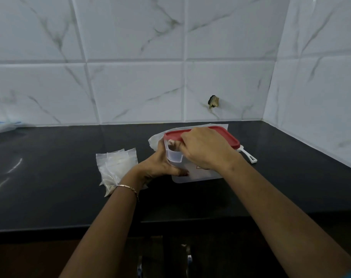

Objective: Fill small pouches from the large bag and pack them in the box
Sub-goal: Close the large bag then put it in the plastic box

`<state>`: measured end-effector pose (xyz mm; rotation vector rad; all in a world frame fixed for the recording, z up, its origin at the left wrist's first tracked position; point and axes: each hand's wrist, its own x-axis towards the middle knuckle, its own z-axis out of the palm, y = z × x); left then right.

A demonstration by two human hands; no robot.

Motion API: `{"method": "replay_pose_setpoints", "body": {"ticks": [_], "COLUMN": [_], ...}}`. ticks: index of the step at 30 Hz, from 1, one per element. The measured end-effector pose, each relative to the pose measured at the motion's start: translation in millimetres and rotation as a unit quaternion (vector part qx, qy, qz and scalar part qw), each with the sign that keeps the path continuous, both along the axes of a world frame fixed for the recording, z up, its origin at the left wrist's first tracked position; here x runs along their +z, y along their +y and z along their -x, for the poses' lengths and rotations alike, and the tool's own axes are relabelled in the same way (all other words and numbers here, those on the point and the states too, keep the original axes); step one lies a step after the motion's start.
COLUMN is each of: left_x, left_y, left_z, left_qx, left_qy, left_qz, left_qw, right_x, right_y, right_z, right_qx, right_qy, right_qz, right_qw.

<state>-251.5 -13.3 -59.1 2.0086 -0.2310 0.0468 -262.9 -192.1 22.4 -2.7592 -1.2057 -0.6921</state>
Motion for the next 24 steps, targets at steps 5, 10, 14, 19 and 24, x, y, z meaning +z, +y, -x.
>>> {"method": "replay_pose_setpoints", "body": {"ticks": [5, 10, 14, 19, 24], "left_x": [2.7, 2.5, 2.3, 7.1, 6.1], "left_y": [-1.1, -3.6, -4.3, -4.2, -4.5], "left_z": [-1.6, 0.5, 1.0, 3.7, 3.1], "left_qx": [-0.004, 0.006, 0.010, -0.001, 0.019], "left_qy": [0.001, 0.004, 0.015, 0.038, 0.043], "left_qz": [-0.007, 0.004, 0.012, 0.007, 0.005], "left_qw": [1.000, 1.000, 1.000, 0.999, 0.999], "right_x": [-4.8, -2.6, 28.8, 55.5, 56.5], "right_y": [2.9, 7.0, -2.8, -24.0, -75.0], "right_z": [-5.3, -16.0, -28.4, -48.4, -62.0], "right_qx": [0.002, -0.017, -0.060, -0.092, -0.191], "right_qy": [-0.064, -0.092, -0.100, -0.089, -0.124], "right_qz": [-0.037, -0.103, -0.264, -0.398, -0.500], "right_qw": [0.997, 0.990, 0.957, 0.909, 0.836]}}
